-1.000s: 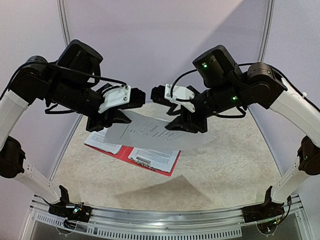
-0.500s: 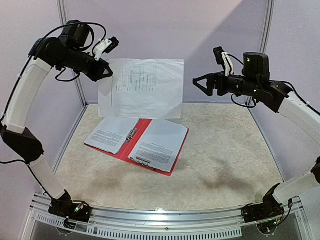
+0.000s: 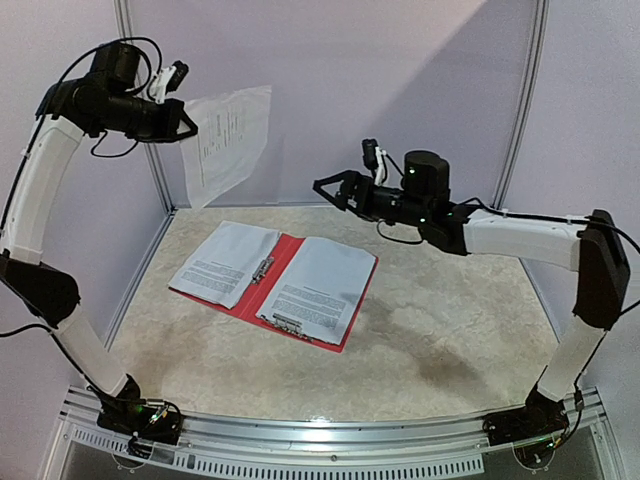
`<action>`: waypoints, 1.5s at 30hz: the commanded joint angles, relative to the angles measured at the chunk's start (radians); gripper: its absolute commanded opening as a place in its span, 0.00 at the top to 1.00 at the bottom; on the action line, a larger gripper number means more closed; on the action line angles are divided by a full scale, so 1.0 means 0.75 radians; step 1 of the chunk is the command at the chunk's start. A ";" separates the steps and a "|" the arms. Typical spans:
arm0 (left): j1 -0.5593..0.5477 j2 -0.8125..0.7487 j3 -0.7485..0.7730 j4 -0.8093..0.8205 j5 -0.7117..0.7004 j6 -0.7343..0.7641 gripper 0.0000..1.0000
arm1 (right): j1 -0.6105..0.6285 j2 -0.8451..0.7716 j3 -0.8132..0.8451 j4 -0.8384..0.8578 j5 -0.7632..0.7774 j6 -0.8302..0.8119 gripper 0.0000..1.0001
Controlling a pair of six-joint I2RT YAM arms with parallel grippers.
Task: Put the files into the folder
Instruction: Pass from the left arm to the right
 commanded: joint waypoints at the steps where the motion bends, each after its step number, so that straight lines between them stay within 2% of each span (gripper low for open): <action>1: 0.028 -0.064 0.075 0.095 0.197 -0.214 1.00 | 0.085 0.167 0.159 0.409 0.023 0.255 0.01; 8: 0.033 -0.085 0.075 0.126 0.248 -0.224 1.00 | 0.193 0.451 0.465 0.594 0.014 0.502 0.01; 14: 0.032 -0.070 0.159 0.163 0.282 -0.232 1.00 | 0.269 0.639 0.622 0.758 0.085 0.773 0.01; 22: 0.016 -0.073 0.118 0.182 0.331 -0.237 1.00 | 0.292 0.773 0.836 0.739 0.115 0.834 0.01; 28: 0.006 -0.099 0.082 0.195 0.375 -0.251 1.00 | 0.267 0.809 0.891 0.799 0.189 0.870 0.01; 31: -0.006 -0.109 0.055 0.208 0.409 -0.267 1.00 | 0.251 0.855 0.970 0.835 0.176 0.910 0.07; 34: -0.009 -0.112 0.000 0.212 0.417 -0.266 1.00 | 0.238 0.888 1.000 0.894 0.194 0.951 0.24; 35: -0.008 -0.112 -0.016 0.214 0.415 -0.263 1.00 | 0.234 0.890 1.001 0.905 0.199 0.953 0.26; 40: -0.006 -0.108 -0.022 0.274 0.443 -0.293 1.00 | 0.227 0.896 0.994 0.921 0.194 1.000 0.26; 45: -0.016 -0.099 -0.036 0.285 0.492 -0.294 1.00 | 0.219 0.908 1.014 0.876 0.208 1.007 0.30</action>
